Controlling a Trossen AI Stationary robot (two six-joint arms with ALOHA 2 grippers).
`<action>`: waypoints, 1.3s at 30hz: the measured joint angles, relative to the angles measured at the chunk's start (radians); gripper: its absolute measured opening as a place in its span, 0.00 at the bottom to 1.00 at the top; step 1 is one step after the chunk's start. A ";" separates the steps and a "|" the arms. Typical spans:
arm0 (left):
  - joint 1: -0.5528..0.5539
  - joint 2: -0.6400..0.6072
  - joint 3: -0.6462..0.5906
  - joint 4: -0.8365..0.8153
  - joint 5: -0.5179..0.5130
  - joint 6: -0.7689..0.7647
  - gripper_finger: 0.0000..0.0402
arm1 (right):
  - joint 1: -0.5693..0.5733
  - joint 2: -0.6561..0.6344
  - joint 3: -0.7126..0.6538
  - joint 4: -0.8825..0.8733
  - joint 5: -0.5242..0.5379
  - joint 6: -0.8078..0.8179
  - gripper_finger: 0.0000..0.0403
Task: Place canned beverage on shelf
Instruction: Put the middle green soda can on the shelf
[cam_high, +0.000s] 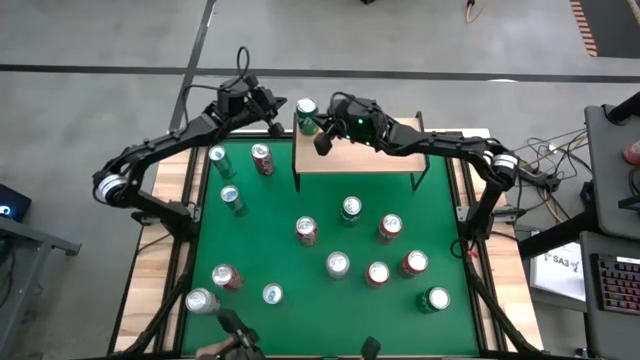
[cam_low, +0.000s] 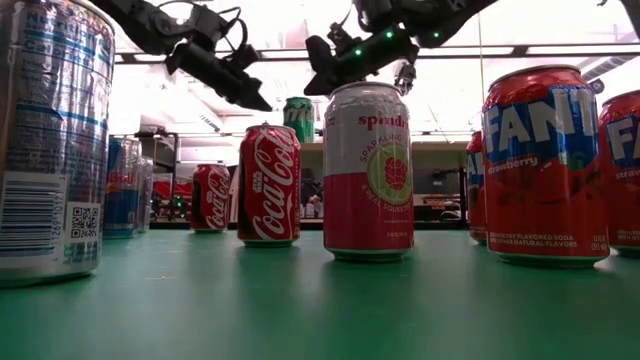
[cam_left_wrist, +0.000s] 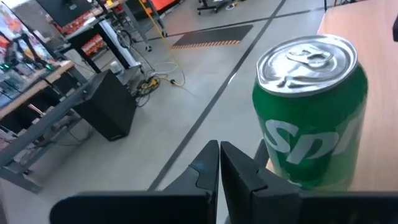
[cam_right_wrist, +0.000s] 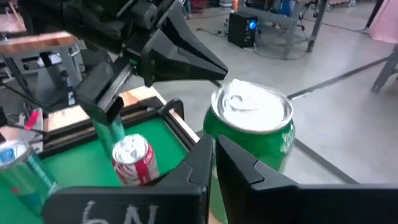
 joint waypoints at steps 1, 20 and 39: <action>0.000 0.003 0.000 0.000 0.014 -0.007 0.00 | 0.000 -0.002 -0.002 -0.006 0.000 0.000 0.03; -0.004 0.036 0.000 0.019 0.155 -0.081 0.00 | -0.031 0.005 -0.005 -0.012 0.000 -0.037 0.03; -0.008 0.019 0.000 -0.056 0.136 -0.153 0.00 | -0.037 0.010 -0.007 -0.034 0.001 -0.038 0.03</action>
